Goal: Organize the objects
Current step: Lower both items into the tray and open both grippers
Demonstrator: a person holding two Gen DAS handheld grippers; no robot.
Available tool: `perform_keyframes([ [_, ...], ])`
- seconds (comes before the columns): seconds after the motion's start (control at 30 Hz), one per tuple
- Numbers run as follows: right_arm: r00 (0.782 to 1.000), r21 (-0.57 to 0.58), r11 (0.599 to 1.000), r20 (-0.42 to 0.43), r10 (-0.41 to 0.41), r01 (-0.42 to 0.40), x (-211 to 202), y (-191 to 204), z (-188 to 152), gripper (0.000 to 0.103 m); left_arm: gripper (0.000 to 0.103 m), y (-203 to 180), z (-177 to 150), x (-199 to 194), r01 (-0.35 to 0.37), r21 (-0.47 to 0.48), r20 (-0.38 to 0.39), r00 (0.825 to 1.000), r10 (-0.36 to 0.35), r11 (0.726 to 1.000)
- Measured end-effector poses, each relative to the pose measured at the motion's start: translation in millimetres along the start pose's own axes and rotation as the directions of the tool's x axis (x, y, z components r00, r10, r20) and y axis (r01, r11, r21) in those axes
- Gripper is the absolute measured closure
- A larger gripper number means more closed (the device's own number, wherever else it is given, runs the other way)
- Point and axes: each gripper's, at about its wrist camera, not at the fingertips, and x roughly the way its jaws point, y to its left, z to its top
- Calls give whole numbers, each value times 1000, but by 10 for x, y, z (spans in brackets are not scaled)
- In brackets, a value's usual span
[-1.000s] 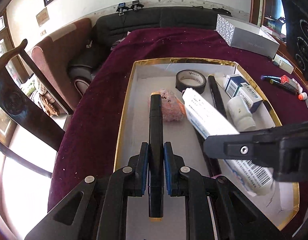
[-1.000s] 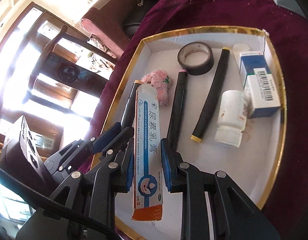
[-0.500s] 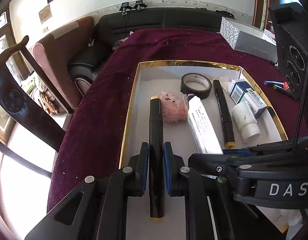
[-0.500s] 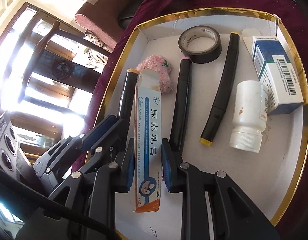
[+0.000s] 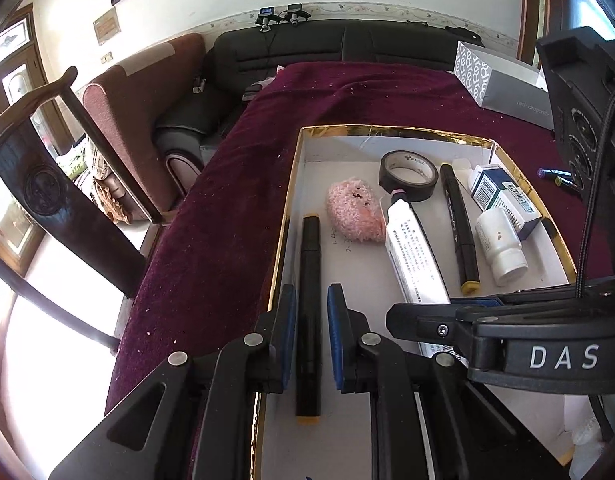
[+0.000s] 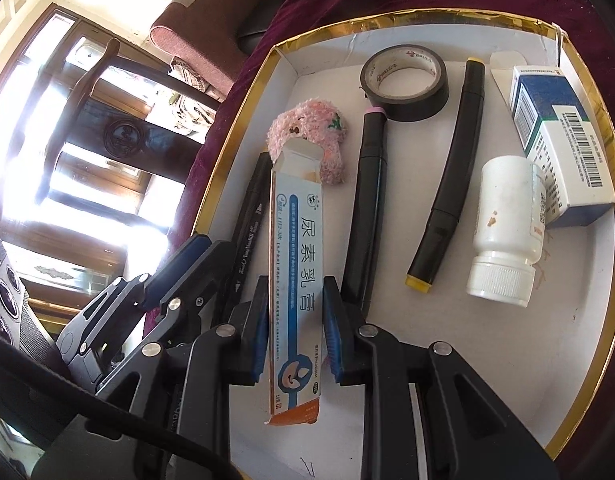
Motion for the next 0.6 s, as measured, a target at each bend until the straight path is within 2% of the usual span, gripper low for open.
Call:
perform_keyframes([
  [0.27, 1000, -8, 1000, -2, 24, -25, 31, 42, -12, 77, 88, -11, -21, -39, 0, -1, -4, 1000, 0, 1000],
  [0.43, 999, 1, 999, -6, 49, -49, 2, 28, -14, 71, 83, -13, -7, -120, -16, -4, 8, 1000, 16, 1000],
  [0.53, 998, -3, 998, 6, 58, -58, -61, 31, -29, 69, 74, -13, -1, -194, -46, -9, 23, 999, 46, 999],
  [0.6, 998, -5, 998, 14, 65, -65, -109, 28, -36, 69, 63, -8, 6, -271, -57, -12, 39, 998, 57, 998],
])
